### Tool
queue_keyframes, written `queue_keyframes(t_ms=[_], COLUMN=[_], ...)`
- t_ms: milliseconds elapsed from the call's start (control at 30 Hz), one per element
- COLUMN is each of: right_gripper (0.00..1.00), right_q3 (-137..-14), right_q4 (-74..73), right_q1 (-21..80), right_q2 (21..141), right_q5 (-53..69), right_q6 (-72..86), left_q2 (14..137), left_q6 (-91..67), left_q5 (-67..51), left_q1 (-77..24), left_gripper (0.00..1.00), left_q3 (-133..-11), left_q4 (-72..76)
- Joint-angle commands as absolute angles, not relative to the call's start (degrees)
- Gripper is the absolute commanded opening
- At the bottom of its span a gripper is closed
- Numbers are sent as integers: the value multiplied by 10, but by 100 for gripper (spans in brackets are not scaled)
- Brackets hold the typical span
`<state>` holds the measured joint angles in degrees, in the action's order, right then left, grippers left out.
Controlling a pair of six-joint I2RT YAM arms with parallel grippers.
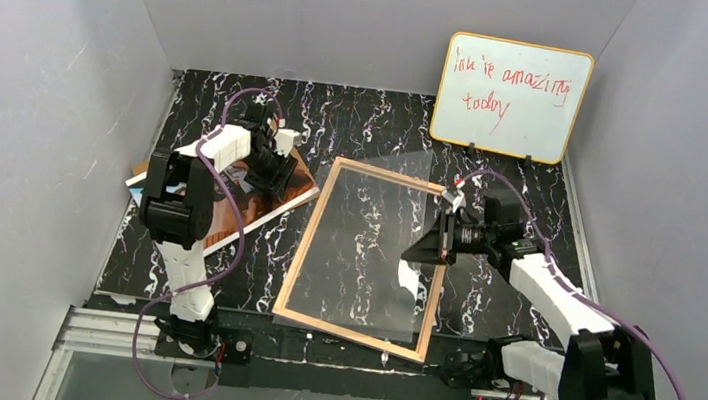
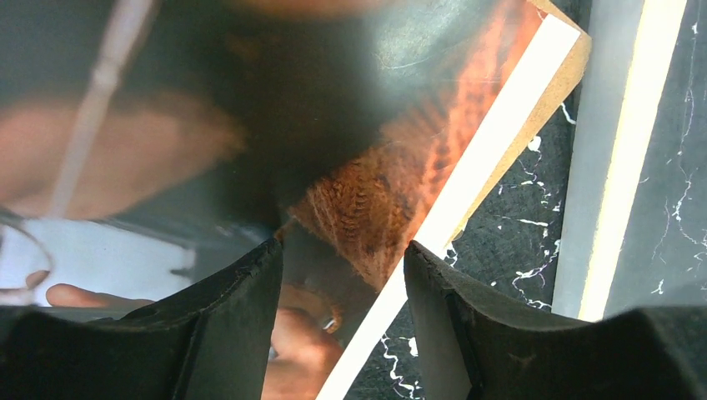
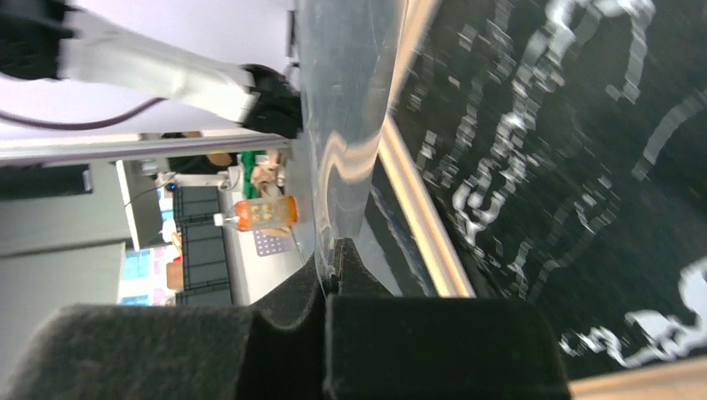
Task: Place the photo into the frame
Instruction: Place the photo frame item in the photo frame.
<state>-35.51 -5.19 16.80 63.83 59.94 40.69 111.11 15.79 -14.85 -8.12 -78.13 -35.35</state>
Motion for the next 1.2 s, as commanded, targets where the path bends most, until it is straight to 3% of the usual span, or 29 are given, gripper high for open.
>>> queue_keyframes(t_ms=[0, 467, 1167], right_gripper=[1, 1, 1], right_q3=[-311, -280, -270], right_q4=[-90, -85, -85], right_q1=[168, 142, 115], right_q2=[660, 691, 738], right_q5=[552, 448, 451], right_q6=[329, 325, 326], left_q2=[1110, 1137, 1150], left_q6=[152, 154, 153], left_q5=[-165, -142, -137], left_q1=[-93, -131, -151], left_gripper=[54, 54, 54], left_q3=[-754, -747, -752], left_q4=[-362, -341, -336])
